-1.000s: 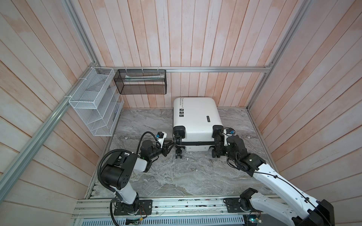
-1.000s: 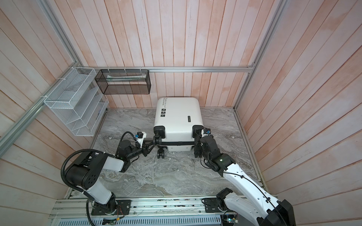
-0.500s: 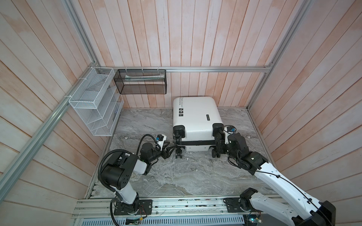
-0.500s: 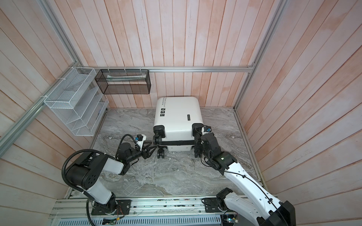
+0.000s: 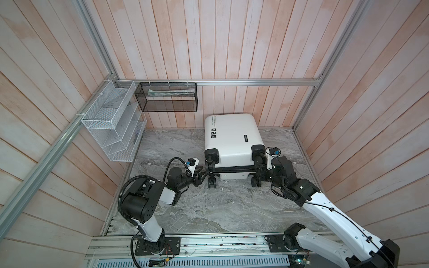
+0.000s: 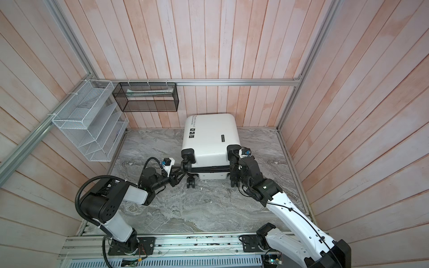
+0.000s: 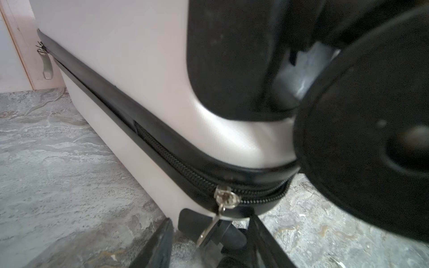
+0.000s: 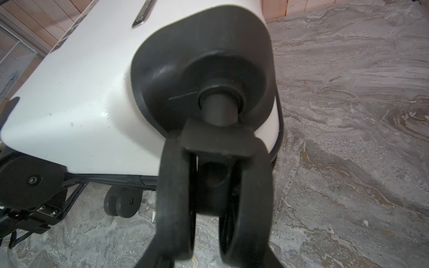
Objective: Pack the luggage
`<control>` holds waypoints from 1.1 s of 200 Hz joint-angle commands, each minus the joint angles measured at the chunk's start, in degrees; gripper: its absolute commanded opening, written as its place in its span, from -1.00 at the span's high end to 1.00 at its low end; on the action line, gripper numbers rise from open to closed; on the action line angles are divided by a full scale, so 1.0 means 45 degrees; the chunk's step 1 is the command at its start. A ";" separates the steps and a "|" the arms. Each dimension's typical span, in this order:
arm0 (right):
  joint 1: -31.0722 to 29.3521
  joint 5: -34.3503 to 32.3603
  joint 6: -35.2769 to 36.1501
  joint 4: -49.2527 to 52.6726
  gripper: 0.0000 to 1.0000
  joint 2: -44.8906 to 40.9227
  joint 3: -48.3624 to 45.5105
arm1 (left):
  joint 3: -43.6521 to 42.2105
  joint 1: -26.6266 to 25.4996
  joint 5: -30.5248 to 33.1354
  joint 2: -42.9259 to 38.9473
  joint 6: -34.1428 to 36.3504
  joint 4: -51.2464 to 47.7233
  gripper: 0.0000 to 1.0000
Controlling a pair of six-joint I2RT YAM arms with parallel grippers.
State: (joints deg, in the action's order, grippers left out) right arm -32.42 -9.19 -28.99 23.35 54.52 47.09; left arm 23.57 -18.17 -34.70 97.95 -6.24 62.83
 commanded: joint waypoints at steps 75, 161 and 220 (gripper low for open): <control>-0.0059 0.0457 0.0349 -0.0593 1.00 -0.0432 0.0629 | 0.0628 -0.0059 -0.0243 0.0450 0.0512 0.0159 0.23; -0.0055 0.0390 0.0382 -0.0581 1.00 -0.0478 0.0609 | 0.0519 -0.0063 0.0103 0.0446 0.0478 0.0058 0.53; -0.0060 0.0407 0.0380 -0.0618 1.00 -0.0442 0.0629 | 0.0803 -0.0052 0.0109 -0.0538 0.0082 -0.1551 0.88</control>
State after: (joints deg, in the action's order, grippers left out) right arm -32.42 -9.15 -28.99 23.88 54.52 47.09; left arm 25.23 -18.61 -35.94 98.41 -4.71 59.68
